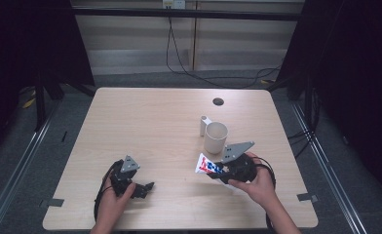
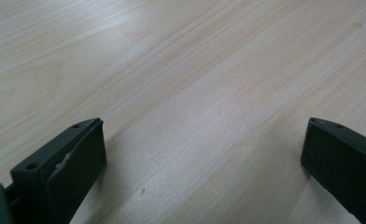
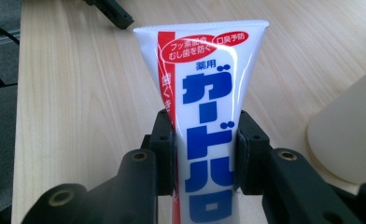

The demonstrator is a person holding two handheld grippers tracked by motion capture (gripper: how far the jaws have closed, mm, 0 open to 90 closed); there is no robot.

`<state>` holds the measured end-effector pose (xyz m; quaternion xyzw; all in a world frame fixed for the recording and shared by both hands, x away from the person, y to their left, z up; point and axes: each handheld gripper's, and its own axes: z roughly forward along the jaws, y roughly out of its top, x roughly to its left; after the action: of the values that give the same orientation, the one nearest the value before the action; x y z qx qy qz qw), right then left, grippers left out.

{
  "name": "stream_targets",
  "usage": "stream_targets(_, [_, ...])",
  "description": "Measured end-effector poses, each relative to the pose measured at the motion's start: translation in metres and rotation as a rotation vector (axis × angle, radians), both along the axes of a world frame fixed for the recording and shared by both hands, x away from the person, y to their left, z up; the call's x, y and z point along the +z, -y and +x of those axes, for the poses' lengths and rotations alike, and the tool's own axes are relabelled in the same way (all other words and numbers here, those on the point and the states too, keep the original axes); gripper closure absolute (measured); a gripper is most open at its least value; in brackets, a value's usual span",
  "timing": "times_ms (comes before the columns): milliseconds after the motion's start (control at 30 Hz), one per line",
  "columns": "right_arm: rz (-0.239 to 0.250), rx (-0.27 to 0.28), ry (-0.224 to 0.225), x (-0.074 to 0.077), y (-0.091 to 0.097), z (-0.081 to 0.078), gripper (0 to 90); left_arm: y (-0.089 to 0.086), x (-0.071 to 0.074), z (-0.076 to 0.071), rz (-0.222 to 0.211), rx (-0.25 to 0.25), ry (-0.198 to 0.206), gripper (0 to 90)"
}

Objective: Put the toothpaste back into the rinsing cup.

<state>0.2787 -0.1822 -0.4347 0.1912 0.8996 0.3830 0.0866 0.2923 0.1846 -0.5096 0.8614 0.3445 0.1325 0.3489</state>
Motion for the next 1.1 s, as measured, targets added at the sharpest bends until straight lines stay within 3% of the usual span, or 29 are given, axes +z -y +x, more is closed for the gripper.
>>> stream_targets(367, [0.119, -0.06, -0.02, 0.003, 0.017, 0.002, 65.6, 0.0, 0.0, 0.0, -0.003, 0.0, 0.001, 0.0])
stream_targets(1100, [0.253, -0.141, -0.011, 0.011, 0.033, 0.006, 65.7, 0.0, 0.0, 0.0, 0.0, 0.0, 0.0, 0.0])
